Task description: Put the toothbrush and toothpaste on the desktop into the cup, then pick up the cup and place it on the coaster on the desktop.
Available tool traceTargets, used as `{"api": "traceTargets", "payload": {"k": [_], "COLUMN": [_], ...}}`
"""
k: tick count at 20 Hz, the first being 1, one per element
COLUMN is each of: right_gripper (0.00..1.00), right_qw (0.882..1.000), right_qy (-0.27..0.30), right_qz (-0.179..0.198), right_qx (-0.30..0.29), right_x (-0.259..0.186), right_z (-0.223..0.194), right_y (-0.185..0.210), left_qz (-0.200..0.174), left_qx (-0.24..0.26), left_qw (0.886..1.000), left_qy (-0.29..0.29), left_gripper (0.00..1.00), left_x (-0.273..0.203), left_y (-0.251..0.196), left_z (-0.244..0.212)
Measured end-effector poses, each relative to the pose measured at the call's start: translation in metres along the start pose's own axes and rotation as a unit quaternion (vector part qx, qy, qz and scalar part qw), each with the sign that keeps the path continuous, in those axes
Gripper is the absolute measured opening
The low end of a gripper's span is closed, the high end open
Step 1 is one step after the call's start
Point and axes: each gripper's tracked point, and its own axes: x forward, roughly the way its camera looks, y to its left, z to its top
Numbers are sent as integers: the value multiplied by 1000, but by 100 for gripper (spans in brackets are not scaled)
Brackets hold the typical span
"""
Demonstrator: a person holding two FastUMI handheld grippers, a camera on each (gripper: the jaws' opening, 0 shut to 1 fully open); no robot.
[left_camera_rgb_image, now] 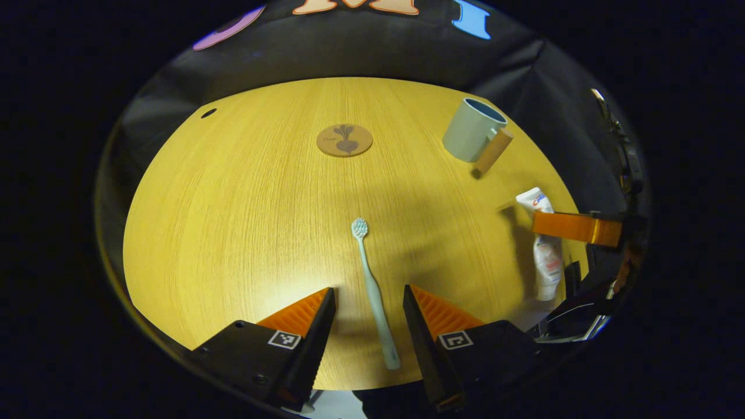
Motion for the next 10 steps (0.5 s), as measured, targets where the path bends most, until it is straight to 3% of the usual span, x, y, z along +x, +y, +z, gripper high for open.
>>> {"api": "traceTargets", "payload": {"k": [3, 4, 5, 10], "right_gripper": [16, 16, 16, 16], "right_qw": [1000, 1000, 1000, 998], "right_qy": [-10, -12, -15, -60], "right_qz": [14, 16, 17, 31], "right_qx": [15, 15, 11, -13], "right_x": [-7, -7, -9, -16], "right_z": [10, 12, 14, 46], "right_y": [-5, -8, -12, -22], "left_qz": [13, 15, 17, 41], "left_qx": [9, 9, 7, 8], "left_qw": [1000, 1000, 1000, 999], "left_qy": [14, 17, 20, 22], "left_gripper": [59, 61, 54, 50], "left_x": [7, 10, 11, 17], "left_y": [-4, -6, -8, -13], "left_z": [-4, -6, -7, -9]}}
